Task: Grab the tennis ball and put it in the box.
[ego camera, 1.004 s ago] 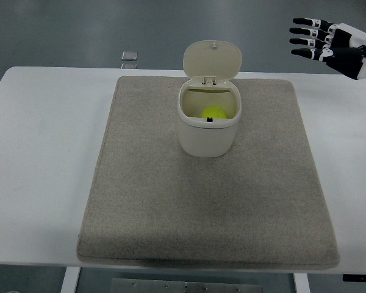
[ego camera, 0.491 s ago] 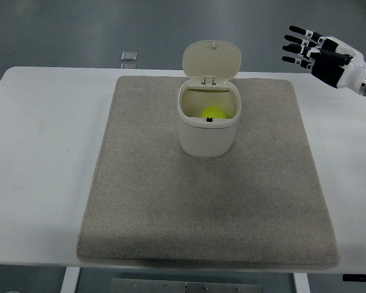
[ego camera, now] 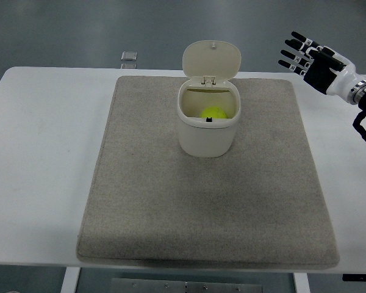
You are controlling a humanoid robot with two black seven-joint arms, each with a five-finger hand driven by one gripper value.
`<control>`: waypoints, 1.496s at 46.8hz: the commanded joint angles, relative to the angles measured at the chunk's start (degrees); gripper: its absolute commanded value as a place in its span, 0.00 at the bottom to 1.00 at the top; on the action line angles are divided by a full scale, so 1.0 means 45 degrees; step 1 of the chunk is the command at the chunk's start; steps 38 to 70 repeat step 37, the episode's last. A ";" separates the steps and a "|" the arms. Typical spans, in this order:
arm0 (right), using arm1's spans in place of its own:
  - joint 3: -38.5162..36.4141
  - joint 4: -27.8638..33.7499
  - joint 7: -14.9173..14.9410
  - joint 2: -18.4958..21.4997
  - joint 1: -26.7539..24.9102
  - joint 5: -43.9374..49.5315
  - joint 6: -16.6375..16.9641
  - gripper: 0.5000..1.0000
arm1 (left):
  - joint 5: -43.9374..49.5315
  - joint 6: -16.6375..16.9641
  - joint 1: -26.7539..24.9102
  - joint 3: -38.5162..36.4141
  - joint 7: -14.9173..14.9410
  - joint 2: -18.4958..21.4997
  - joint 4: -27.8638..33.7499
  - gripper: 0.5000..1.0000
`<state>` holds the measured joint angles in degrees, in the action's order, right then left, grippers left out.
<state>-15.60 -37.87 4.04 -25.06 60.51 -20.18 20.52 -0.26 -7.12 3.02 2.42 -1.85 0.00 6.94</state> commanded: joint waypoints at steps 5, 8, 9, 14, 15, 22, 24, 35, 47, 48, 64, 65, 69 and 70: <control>-0.0361 -0.0002 0.0020 0.0022 -0.0145 -0.0047 0.0069 0.81 | 0.0000 0.0000 0.0012 -0.0010 0.0000 0.0000 0.0000 0.99; -0.0361 -0.0060 0.0117 0.0022 -0.0145 0.0109 0.0030 0.81 | 0.0000 0.0000 0.0012 0.0009 0.0000 0.0000 0.0000 0.99; -0.0361 -0.0061 0.0118 0.0022 -0.0145 0.0148 0.0010 0.82 | 0.0000 0.0000 0.0012 -0.0010 0.0000 0.0000 0.0000 0.99; -0.0361 -0.0061 0.0118 0.0022 -0.0165 0.0226 -0.0068 0.82 | 0.0000 0.0000 0.0012 0.0009 0.0000 0.0000 0.0000 0.99; -0.0342 -0.0061 0.0118 0.0022 -0.0165 0.0226 -0.0068 0.82 | 0.0000 0.0000 0.0012 -0.0010 0.0000 0.0000 0.0000 0.99; -0.0361 -0.0041 0.0118 0.0022 -0.0165 0.0246 -0.0010 0.82 | 0.0000 0.0000 -0.0007 0.0009 0.0000 0.0000 0.0000 0.99; -0.0380 -0.0041 0.0118 0.0022 -0.0145 0.0226 -0.0009 0.82 | 0.0000 0.0000 -0.0007 -0.0011 0.0000 0.0000 0.0000 0.99; -0.0361 -0.0041 0.0137 0.0022 -0.0165 0.0246 0.0088 0.82 | 0.0000 0.0000 0.0012 -0.0011 0.0000 0.0000 0.0000 0.99; -0.0361 -0.0061 0.0137 0.0022 -0.0165 0.0246 0.0088 0.82 | 0.0000 0.0000 0.0012 0.0009 0.0000 0.0000 0.0000 0.99; -0.0361 -0.0061 0.0137 0.0022 -0.0165 0.0246 0.0088 0.82 | 0.0000 0.0000 0.0012 0.0009 0.0000 0.0000 0.0000 0.99; -0.0361 -0.0061 0.0137 0.0022 -0.0165 0.0246 0.0088 0.82 | 0.0000 0.0000 0.0012 0.0009 0.0000 0.0000 0.0000 0.99; -0.0361 -0.0061 0.0137 0.0022 -0.0165 0.0246 0.0088 0.82 | 0.0000 0.0000 0.0012 0.0009 0.0000 0.0000 0.0000 0.99; -0.0361 -0.0061 0.0137 0.0022 -0.0165 0.0246 0.0088 0.82 | 0.0000 0.0000 0.0012 0.0009 0.0000 0.0000 0.0000 0.99; -0.0361 -0.0061 0.0137 0.0022 -0.0165 0.0246 0.0088 0.82 | 0.0000 0.0000 0.0012 0.0009 0.0000 0.0000 0.0000 0.99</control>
